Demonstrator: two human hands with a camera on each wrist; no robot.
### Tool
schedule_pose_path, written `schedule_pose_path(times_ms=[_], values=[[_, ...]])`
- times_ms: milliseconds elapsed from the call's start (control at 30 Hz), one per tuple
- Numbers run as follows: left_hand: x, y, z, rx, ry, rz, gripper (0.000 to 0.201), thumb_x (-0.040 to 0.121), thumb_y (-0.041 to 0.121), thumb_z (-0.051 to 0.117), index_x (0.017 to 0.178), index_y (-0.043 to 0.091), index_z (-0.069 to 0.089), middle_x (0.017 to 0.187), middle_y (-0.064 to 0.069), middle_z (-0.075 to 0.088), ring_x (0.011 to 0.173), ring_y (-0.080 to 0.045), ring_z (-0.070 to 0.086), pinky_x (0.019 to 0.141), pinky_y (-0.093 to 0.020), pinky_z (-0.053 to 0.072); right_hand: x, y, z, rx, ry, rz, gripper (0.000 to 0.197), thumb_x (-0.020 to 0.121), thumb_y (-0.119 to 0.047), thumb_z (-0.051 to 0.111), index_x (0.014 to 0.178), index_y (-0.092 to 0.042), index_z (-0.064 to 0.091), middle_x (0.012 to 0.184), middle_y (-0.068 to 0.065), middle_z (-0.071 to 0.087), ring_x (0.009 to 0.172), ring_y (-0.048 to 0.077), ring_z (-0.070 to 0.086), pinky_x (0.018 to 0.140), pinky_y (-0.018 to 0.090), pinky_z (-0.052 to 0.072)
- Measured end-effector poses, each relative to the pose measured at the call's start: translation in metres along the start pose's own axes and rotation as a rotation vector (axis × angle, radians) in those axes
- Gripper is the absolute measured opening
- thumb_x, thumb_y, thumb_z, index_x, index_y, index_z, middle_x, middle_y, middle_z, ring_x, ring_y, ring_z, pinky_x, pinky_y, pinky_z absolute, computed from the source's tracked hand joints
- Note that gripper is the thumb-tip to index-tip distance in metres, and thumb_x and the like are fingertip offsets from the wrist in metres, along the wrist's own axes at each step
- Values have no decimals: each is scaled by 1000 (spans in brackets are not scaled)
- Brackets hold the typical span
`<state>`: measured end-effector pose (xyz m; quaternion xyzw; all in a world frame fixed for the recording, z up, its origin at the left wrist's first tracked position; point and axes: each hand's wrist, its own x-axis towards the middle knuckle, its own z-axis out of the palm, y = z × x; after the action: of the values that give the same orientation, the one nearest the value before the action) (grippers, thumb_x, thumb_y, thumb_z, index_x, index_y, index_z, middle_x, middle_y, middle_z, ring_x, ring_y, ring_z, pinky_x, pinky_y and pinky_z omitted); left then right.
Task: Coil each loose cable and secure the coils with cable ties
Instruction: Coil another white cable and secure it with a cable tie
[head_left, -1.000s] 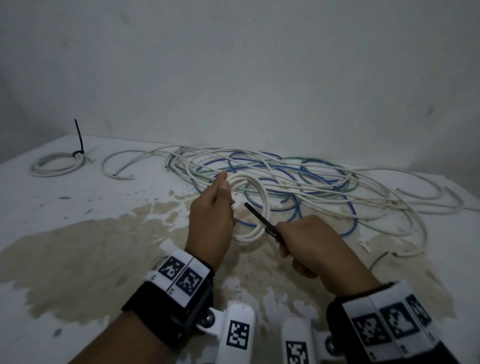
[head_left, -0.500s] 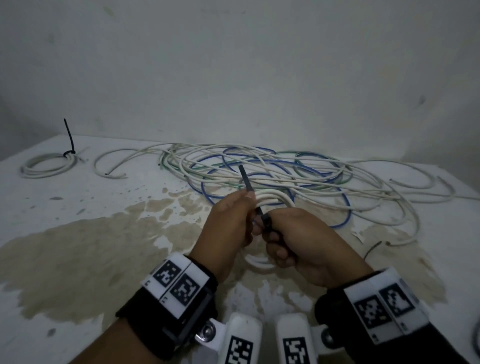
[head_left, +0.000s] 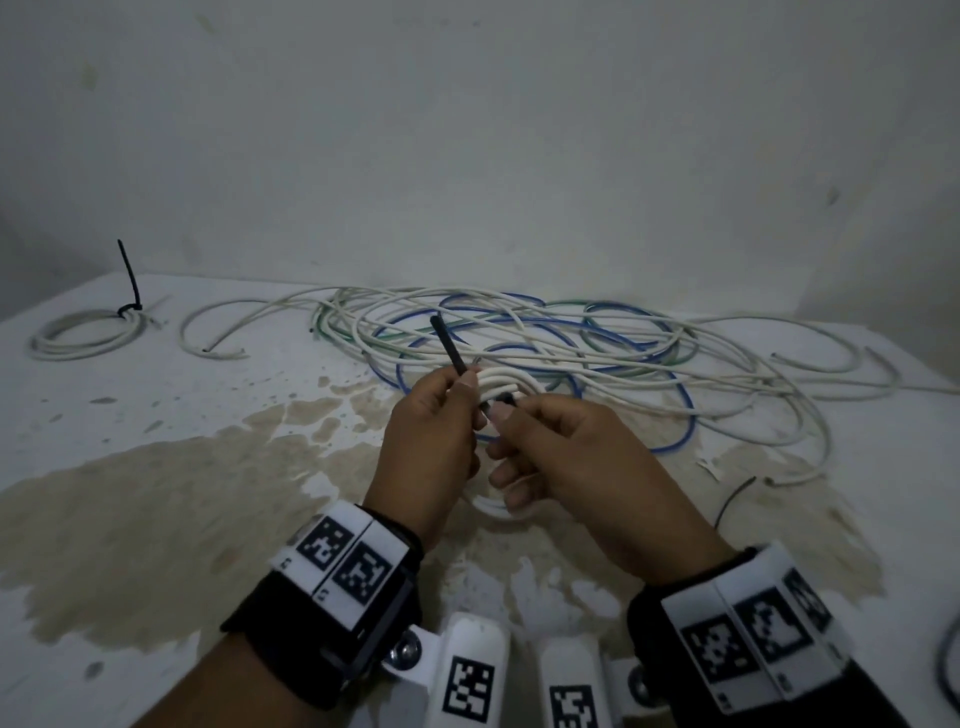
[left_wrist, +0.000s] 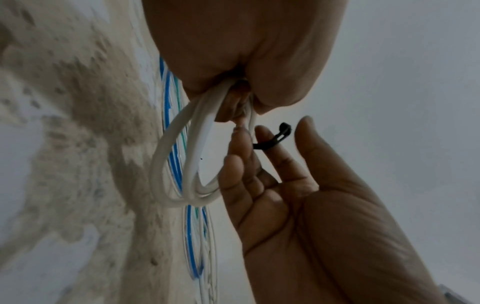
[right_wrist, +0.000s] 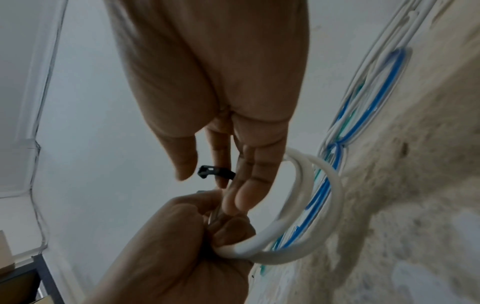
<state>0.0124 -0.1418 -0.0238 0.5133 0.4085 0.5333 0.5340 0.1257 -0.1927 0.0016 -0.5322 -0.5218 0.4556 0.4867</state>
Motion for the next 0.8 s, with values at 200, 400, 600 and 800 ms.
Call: schedule_pose_path(times_ms=[200, 400, 600, 800], values=[[2, 0, -2, 148, 19, 85, 17, 99, 25, 46, 91, 18, 60, 65, -7, 45, 47, -16, 32, 47, -27, 28, 1, 2, -3, -115, -12, -114, 16, 89, -7, 59, 82, -18, 67, 67, -3, 66, 60, 11, 64, 56, 30, 53], [2, 5, -3, 95, -51, 39, 11, 99, 17, 46, 90, 23, 50, 46, 9, 40, 39, -12, 28, 39, -21, 26, 1, 4, -7, -295, 58, -282, 15, 86, -13, 64, 80, -23, 74, 62, -14, 60, 56, 1, 52, 58, 29, 46], [6, -1, -7, 317, -4, 140, 24, 95, 17, 52, 111, 33, 62, 80, 3, 67, 47, -2, 47, 50, -26, 36, 1, 6, -8, -255, 73, -322, 16, 84, -14, 67, 89, -28, 75, 69, -23, 67, 70, -9, 62, 65, 7, 44], [6, 1, -9, 473, -53, 250, 34, 93, 16, 56, 121, 35, 59, 91, 12, 68, 87, 9, 58, 75, -8, 41, 5, 6, -6, -190, 191, -402, 23, 83, -14, 69, 75, -36, 66, 60, -18, 65, 58, -3, 60, 63, 17, 49]])
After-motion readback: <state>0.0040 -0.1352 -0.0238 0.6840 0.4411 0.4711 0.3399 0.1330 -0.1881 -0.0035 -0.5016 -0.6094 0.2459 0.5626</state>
